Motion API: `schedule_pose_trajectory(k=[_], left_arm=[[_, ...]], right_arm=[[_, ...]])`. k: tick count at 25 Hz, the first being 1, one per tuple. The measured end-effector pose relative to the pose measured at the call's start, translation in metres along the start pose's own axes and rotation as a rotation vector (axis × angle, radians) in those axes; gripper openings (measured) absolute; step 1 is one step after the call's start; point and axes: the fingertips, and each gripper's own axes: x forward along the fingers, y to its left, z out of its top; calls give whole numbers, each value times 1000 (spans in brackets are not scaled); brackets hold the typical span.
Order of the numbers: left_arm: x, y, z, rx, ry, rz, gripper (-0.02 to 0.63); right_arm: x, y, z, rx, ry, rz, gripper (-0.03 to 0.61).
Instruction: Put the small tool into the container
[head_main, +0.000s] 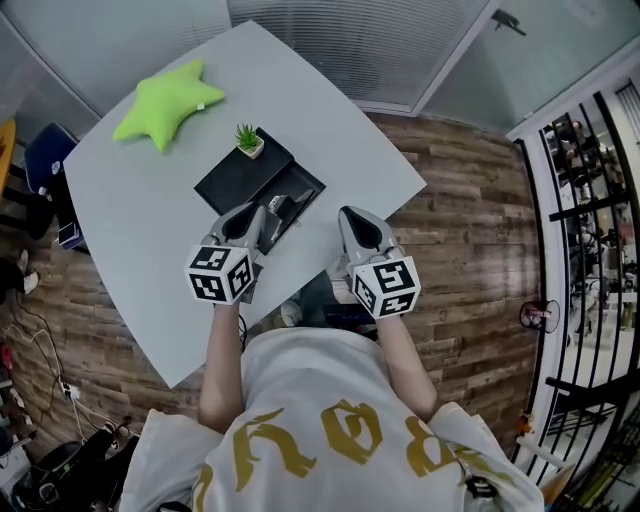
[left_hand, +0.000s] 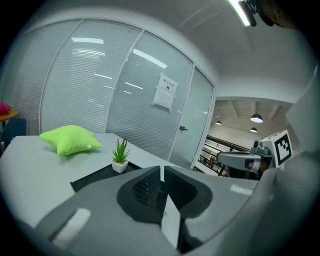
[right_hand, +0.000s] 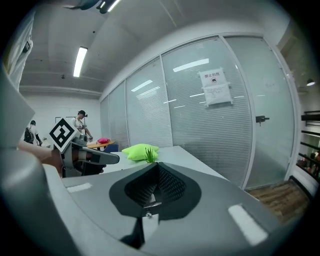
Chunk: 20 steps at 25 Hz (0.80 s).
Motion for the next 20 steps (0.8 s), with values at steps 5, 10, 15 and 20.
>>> schedule_pose_trajectory(k=[5, 10, 15, 20], left_arm=[[-16, -10, 18, -20, -67, -24, 2], [-28, -12, 23, -58, -92, -33, 2], [-32, -10, 17, -94, -86, -44, 0], [-31, -10, 17, -76, -84, -35, 0]], right_arm=[[-9, 10, 4, -9, -10, -14, 21], [-14, 15, 5, -16, -14, -16, 21], [-16, 20, 4, -22, -17, -12, 20], [-18, 19, 4, -20, -20, -15, 20]])
